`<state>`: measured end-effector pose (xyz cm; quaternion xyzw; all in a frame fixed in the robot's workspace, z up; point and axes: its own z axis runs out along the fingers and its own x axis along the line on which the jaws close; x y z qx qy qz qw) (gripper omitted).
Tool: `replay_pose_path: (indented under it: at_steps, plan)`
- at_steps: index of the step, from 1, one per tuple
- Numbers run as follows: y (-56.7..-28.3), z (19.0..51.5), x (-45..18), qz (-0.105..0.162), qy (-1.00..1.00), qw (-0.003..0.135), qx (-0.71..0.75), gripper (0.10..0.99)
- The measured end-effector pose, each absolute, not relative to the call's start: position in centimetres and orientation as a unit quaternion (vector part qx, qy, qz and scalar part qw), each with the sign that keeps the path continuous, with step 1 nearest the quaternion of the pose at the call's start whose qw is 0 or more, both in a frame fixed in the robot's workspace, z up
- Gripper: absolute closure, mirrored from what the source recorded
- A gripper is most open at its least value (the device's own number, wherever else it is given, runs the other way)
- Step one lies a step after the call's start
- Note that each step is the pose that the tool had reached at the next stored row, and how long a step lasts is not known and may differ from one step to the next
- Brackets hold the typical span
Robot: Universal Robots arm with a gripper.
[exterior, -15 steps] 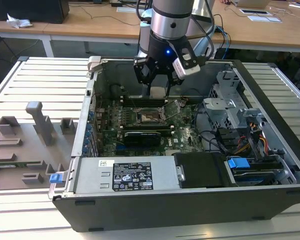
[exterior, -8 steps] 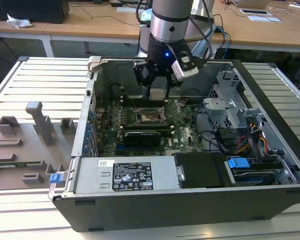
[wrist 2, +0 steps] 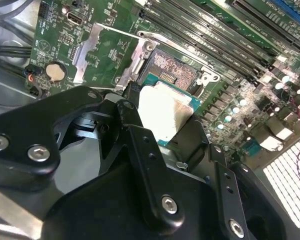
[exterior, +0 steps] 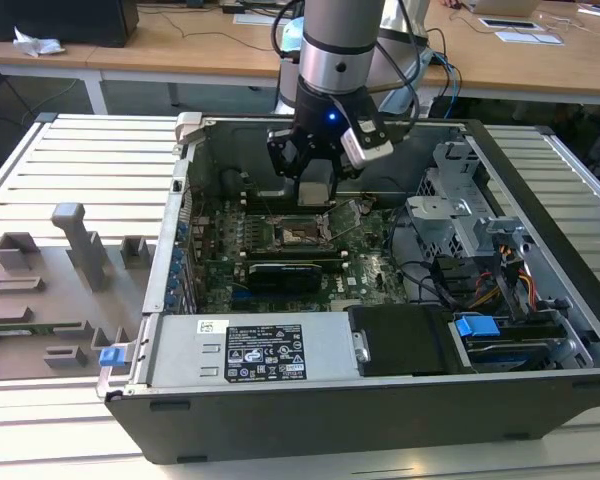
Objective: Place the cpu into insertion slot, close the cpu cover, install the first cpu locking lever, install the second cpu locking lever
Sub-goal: 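Place the cpu into insertion slot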
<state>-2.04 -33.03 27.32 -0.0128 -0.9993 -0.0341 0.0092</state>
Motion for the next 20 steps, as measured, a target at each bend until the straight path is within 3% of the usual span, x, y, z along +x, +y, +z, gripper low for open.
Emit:
replay_pose_path:
  at_steps: [20]
  plan:
    - [-33.03, 26.89, -1.98, -0.034, -0.997, 0.007, -0.073, 0.545]
